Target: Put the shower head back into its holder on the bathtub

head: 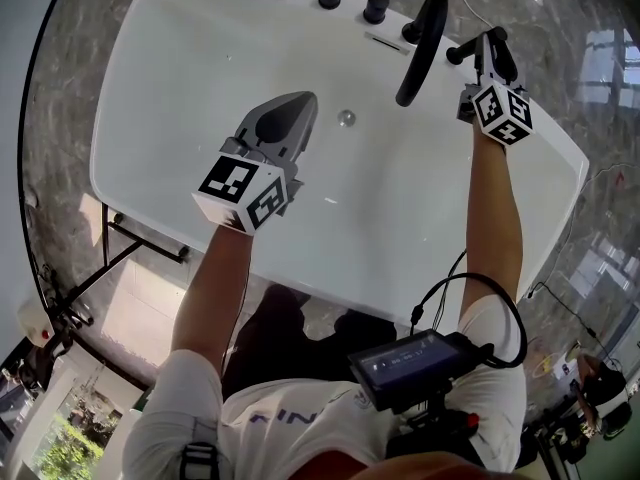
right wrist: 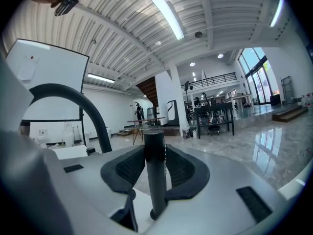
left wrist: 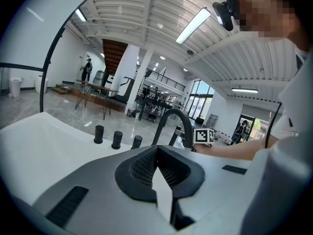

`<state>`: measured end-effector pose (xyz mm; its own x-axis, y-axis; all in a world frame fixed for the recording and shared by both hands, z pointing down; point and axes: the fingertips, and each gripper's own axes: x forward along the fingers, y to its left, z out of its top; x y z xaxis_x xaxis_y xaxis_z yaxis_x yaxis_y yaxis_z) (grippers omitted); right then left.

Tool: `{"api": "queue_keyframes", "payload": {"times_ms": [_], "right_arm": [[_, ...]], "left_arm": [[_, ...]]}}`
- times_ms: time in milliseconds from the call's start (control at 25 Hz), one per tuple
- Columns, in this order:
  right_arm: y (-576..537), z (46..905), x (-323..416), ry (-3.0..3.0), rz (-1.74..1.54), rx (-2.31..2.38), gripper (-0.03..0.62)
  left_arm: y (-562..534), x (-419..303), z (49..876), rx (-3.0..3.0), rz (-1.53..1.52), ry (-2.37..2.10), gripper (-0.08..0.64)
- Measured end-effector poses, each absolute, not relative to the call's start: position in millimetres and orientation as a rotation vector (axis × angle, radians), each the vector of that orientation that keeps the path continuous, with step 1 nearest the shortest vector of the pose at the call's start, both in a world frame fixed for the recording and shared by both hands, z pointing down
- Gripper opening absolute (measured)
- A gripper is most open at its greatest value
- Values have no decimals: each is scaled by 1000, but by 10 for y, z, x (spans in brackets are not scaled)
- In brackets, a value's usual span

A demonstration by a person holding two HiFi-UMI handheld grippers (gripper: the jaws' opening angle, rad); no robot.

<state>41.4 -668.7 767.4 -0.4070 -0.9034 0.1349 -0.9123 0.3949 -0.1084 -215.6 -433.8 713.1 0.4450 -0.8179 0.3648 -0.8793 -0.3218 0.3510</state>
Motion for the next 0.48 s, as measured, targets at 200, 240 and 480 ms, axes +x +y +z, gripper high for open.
{"api": "queue_keyframes", "payload": {"times_ms": [200,240,480], "right_arm": [[-6521,7226,490,-2648,221,1727,124],[-6472,7135,507,-2656,208,1733,124],[-5885,6564,727,-2659,167,1780,106]], "left_arm": [[-4296,-2248,6996,2211,136,-1440,14],[-4285,-2272,6968,2209,130,-1448,14],[-4070,-2340,6617,2243,128,-1470,14]]}}
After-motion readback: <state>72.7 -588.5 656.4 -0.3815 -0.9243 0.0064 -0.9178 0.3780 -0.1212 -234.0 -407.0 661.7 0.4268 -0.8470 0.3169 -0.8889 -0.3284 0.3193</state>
